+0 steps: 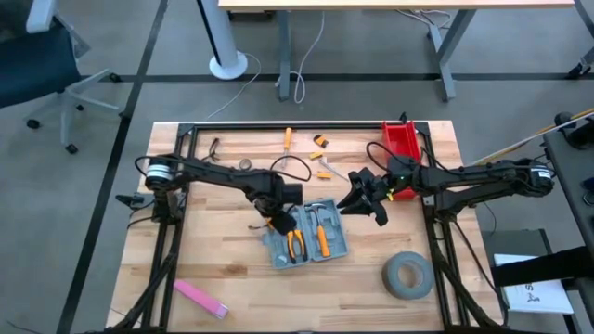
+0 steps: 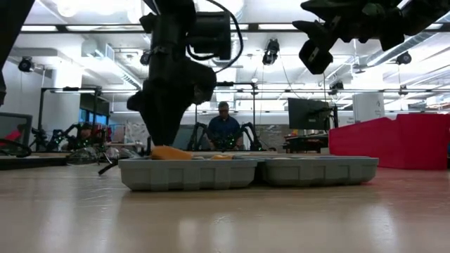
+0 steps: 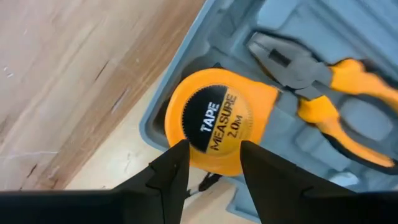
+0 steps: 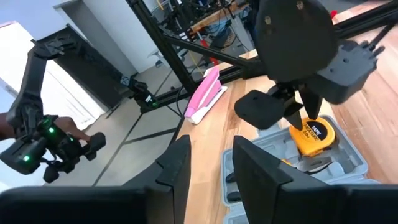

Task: Prefit tool cases
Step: Put the yellow measuring tape into the gray pre-fit tool case

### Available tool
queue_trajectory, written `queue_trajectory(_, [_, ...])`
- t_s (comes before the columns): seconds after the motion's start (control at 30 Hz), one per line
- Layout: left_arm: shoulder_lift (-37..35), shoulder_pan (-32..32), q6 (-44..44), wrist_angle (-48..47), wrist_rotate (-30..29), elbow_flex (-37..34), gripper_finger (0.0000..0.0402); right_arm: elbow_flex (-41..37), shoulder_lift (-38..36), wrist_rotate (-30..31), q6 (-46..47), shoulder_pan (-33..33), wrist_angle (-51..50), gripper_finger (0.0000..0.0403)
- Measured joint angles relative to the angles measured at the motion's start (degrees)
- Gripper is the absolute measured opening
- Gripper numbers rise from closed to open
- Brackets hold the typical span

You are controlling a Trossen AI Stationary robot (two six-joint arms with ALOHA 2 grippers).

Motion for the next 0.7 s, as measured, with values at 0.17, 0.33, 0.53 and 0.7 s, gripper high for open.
queue_trajectory(0.17, [3.34, 0.00, 3.07, 1.03, -0.07, 0.15, 0.0140, 0.00, 0.00, 0.02, -0.02, 0.00, 0.02, 0.0101])
queue_trajectory(0.33, [5.96, 0.02, 6.27, 1.63, 0.32, 1.33, 0.0135, 0.00, 0.00, 0.06, 0.00, 0.00, 0.01, 0.0092])
queue_trajectory(0.53, [4.60, 0.04, 7.18, 0.63, 0.28, 3.65, 0.0136, -0.02, 0.00, 0.09, 0.00, 0.00, -0.03, 0.0082])
queue_trajectory(0.7, [2.25, 0.07, 6.88, -1.07, 0.12, 6.30, 0.0132, -0.02, 0.00, 0.47, 0.00, 0.00, -0.03, 0.0082])
